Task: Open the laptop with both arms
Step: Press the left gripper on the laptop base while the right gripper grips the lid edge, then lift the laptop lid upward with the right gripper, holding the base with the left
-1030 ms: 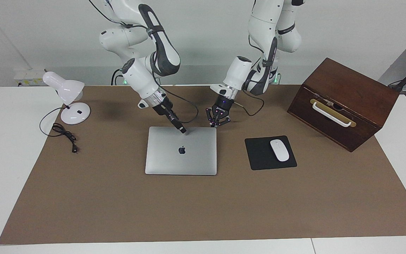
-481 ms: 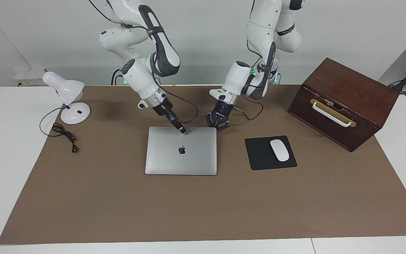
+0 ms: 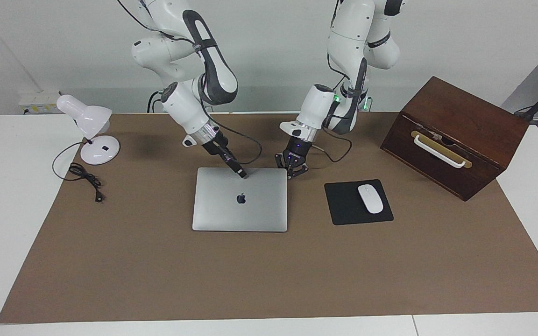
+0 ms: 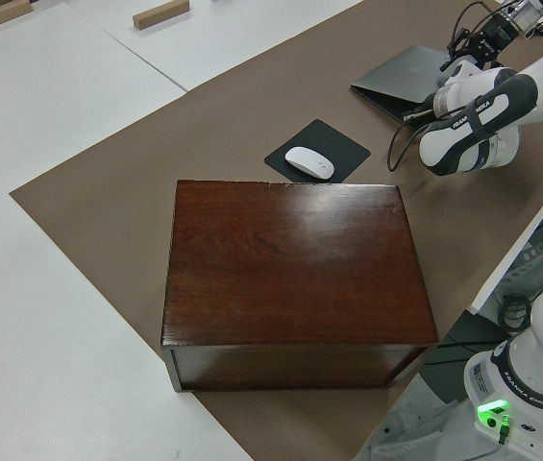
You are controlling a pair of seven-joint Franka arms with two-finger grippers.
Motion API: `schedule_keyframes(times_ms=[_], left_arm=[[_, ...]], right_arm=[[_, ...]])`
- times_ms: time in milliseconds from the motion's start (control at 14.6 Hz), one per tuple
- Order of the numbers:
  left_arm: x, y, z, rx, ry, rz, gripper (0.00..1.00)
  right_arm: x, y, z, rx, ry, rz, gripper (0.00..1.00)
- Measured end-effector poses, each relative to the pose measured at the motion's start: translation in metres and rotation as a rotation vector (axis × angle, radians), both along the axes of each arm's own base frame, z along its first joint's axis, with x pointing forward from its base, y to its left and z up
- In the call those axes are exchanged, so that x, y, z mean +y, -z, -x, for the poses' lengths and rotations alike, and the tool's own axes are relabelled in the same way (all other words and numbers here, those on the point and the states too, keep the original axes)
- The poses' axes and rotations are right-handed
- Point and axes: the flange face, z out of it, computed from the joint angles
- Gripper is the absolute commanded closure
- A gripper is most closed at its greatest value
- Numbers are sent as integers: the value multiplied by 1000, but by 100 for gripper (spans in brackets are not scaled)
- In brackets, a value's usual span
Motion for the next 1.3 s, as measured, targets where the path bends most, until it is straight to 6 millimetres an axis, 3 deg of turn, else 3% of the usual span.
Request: schedule_keyframes(times_ms=[961,1305], left_arm=[[-1,0,-1,-11,17,-11,100],[-1,0,-1,-12,20,-13,100]], right_arm=[[2,-16,-13,-66,12,4,27],[10,-37,-37,-126,24,-14,27]])
